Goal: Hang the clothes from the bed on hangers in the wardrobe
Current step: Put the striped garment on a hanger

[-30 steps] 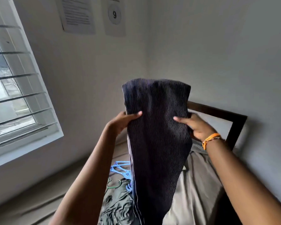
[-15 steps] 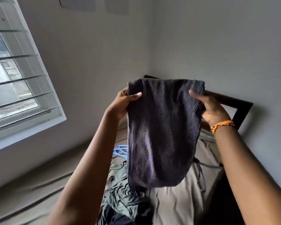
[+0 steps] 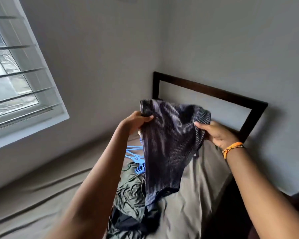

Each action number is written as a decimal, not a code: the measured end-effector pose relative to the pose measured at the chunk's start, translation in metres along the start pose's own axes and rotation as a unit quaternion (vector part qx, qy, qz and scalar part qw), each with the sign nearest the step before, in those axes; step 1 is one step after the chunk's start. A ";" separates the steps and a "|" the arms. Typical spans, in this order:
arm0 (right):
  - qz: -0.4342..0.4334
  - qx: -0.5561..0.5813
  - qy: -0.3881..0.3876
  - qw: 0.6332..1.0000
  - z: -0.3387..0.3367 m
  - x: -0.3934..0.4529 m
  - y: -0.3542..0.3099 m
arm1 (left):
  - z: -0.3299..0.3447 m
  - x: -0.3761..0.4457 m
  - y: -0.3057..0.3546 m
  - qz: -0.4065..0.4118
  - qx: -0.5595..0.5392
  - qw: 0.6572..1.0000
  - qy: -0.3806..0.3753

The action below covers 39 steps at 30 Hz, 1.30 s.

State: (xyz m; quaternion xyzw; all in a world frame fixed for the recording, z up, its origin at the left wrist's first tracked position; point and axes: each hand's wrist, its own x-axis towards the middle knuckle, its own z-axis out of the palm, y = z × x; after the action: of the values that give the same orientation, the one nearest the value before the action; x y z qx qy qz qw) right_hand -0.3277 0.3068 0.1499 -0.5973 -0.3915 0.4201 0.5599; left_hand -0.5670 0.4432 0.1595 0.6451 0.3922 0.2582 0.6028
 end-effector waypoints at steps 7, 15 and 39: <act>0.012 0.091 0.024 0.996 0.007 0.010 -0.039 | -0.006 0.000 0.022 0.075 -0.183 0.980 0.017; 0.059 0.091 0.174 0.979 0.018 0.046 -0.025 | -0.007 0.012 0.006 -0.010 -0.128 0.983 0.129; 0.160 0.025 0.018 0.987 0.055 0.012 0.154 | -0.016 -0.068 -0.158 -0.194 -0.082 0.950 0.230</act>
State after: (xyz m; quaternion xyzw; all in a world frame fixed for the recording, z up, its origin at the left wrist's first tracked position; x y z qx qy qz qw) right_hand -0.3755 0.3266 -0.0058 -0.6456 -0.2703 0.5031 0.5070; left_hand -0.6480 0.3915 0.0168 0.4280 0.6154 0.3092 0.5853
